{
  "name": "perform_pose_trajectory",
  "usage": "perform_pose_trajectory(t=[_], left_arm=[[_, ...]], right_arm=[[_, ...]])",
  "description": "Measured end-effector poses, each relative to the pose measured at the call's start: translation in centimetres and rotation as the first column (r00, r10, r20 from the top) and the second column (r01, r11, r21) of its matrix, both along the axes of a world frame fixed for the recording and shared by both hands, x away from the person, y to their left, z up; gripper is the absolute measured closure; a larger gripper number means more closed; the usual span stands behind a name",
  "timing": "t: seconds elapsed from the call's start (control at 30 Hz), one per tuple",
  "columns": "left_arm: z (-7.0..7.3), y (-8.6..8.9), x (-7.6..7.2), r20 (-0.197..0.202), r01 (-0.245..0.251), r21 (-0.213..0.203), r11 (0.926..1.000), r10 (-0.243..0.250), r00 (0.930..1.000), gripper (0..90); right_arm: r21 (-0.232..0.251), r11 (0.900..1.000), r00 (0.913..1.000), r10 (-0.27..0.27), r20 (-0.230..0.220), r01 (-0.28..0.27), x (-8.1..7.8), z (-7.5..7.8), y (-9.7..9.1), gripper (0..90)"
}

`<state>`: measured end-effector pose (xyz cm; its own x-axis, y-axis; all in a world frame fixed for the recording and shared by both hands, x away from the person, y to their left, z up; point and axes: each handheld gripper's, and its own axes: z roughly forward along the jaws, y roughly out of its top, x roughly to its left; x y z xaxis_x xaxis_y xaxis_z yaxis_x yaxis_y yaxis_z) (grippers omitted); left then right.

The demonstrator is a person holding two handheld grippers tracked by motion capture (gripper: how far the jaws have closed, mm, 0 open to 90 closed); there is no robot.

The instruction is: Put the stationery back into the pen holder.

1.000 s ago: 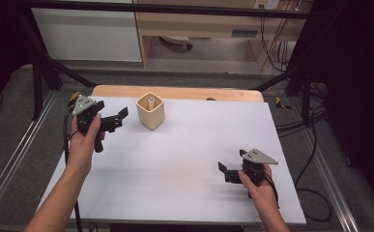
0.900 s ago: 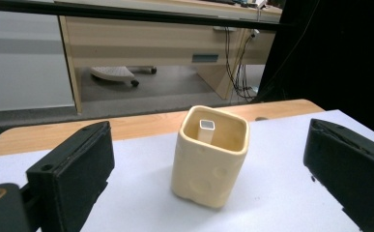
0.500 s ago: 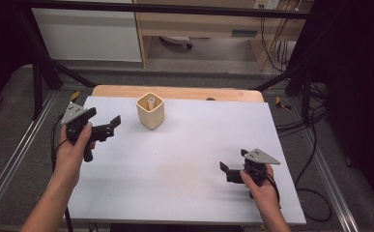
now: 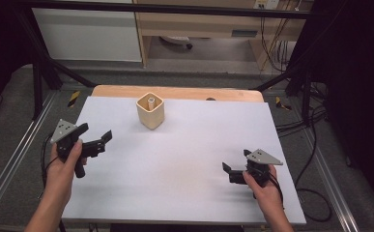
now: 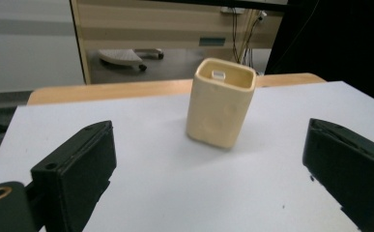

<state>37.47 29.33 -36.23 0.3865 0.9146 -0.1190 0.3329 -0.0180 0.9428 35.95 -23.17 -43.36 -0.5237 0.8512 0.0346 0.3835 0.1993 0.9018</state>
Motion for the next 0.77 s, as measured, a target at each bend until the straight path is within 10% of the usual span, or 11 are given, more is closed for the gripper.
perform_pose_trajectory(t=[0.4,0.77], left_arm=[[-5.1,-2.1,-2.1,-0.049,0.044,-0.012,0.9989,-0.045,0.9978,6.4],[-6.4,-3.2,-3.1,-0.052,0.073,-0.015,0.9972,-0.074,0.9959,6.8]], right_arm=[[-0.032,0.9995,0.9998,0.006,-0.017,-0.007,0.1,-0.2,0.0,2.9],[-0.14,0.99,0.9937,-0.032,-0.108,0.016,-0.3,-1.2,-1.1,2.5]])
